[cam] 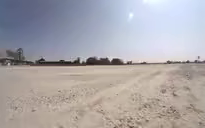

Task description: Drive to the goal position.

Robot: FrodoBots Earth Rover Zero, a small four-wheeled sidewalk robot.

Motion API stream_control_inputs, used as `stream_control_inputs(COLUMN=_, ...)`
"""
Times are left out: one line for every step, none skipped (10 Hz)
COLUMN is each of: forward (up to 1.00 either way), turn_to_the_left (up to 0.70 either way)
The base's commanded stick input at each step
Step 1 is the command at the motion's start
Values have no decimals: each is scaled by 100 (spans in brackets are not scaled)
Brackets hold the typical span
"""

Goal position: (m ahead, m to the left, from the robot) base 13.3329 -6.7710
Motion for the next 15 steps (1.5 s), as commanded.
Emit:
stream_control_inputs(forward=70, turn_to_the_left=0)
stream_control_inputs(forward=70, turn_to_the_left=0)
stream_control_inputs(forward=70, turn_to_the_left=0)
stream_control_inputs(forward=70, turn_to_the_left=0)
stream_control_inputs(forward=70, turn_to_the_left=0)
stream_control_inputs(forward=70, turn_to_the_left=0)
stream_control_inputs(forward=70, turn_to_the_left=0)
stream_control_inputs(forward=70, turn_to_the_left=0)
stream_control_inputs(forward=70, turn_to_the_left=0)
stream_control_inputs(forward=70, turn_to_the_left=0)
stream_control_inputs(forward=70, turn_to_the_left=0)
stream_control_inputs(forward=70, turn_to_the_left=0)
stream_control_inputs(forward=70, turn_to_the_left=0)
stream_control_inputs(forward=70, turn_to_the_left=0)
stream_control_inputs(forward=70, turn_to_the_left=0)
